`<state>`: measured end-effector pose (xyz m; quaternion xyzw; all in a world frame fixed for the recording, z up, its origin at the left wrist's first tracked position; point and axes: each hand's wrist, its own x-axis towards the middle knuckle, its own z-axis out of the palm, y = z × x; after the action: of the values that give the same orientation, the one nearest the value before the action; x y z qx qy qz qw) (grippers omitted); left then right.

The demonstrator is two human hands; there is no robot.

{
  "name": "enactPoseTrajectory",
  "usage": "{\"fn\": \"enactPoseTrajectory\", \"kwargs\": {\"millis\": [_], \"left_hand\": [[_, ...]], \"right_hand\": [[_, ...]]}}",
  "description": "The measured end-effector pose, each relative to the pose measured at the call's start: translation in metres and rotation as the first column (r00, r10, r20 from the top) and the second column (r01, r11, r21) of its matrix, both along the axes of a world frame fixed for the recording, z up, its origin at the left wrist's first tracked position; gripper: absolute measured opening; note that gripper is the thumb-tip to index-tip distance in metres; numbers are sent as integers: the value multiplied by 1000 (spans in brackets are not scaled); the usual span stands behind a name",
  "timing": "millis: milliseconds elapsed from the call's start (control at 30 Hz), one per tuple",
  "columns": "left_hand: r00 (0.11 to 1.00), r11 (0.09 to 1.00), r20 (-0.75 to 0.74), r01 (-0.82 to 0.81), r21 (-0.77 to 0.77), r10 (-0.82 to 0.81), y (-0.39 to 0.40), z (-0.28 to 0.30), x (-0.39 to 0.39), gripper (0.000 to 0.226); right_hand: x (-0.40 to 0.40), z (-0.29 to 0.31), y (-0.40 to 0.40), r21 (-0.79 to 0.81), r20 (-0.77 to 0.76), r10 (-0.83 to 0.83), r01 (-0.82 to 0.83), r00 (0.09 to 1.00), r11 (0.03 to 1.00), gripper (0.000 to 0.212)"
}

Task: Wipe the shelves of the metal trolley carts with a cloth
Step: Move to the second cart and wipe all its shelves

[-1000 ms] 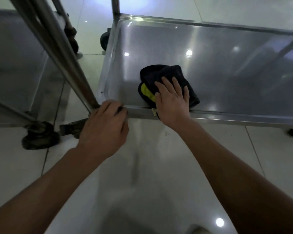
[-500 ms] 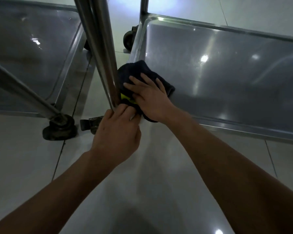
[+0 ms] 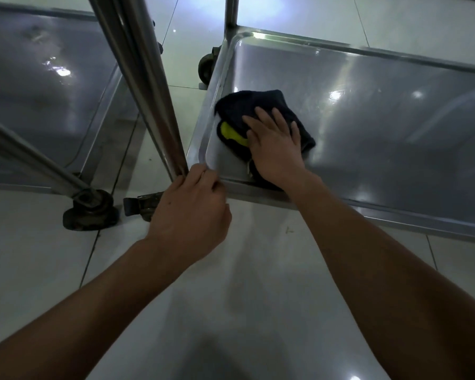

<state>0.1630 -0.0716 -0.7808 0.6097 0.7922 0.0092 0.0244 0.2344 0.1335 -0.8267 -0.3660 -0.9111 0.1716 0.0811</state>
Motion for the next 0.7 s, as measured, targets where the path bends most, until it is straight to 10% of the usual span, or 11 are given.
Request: {"fn": "enactPoseTrajectory", "kwargs": {"millis": [700], "left_hand": [[985, 990, -119, 115, -88, -125, 60, -15, 47, 62]], "right_hand": [[146, 4, -8, 30, 35, -372, 371, 928, 928, 51]]}}
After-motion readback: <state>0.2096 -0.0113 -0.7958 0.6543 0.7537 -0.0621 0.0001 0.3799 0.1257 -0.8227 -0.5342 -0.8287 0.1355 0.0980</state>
